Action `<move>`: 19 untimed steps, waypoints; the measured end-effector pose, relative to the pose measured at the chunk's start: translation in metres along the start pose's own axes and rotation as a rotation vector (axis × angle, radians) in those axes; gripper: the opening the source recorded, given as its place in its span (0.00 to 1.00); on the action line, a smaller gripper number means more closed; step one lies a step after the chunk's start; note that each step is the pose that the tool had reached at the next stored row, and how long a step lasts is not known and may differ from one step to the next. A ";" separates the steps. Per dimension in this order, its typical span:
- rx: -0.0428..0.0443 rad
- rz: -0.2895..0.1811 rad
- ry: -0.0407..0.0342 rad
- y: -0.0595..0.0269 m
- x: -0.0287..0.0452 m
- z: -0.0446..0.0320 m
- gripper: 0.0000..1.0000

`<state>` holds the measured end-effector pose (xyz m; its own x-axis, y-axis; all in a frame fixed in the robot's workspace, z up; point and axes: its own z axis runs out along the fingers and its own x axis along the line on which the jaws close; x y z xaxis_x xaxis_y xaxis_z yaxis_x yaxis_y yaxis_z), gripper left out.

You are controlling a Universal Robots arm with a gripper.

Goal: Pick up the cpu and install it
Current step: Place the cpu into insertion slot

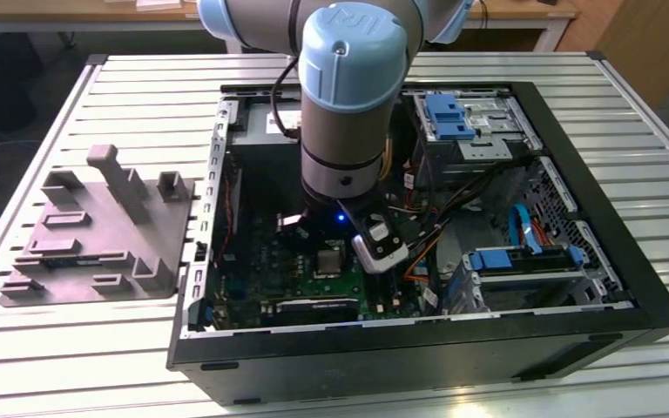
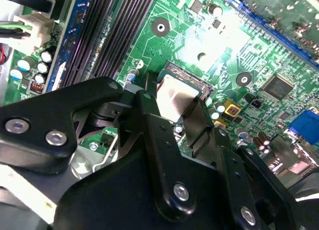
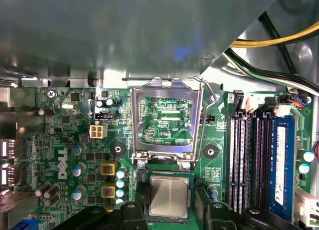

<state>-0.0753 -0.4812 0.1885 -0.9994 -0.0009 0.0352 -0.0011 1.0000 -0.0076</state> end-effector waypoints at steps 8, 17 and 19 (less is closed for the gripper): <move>-0.0012 -0.001 0.0000 -0.0005 0.0010 -0.0025 0.46; -0.0010 -0.007 -0.0006 -0.0019 0.0050 -0.0029 0.45; -0.0010 -0.007 -0.0005 -0.0019 0.0050 -0.0028 0.45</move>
<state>-0.0801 -0.4830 0.1915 -0.9994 -0.0082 0.0347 -0.0085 0.9999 -0.0063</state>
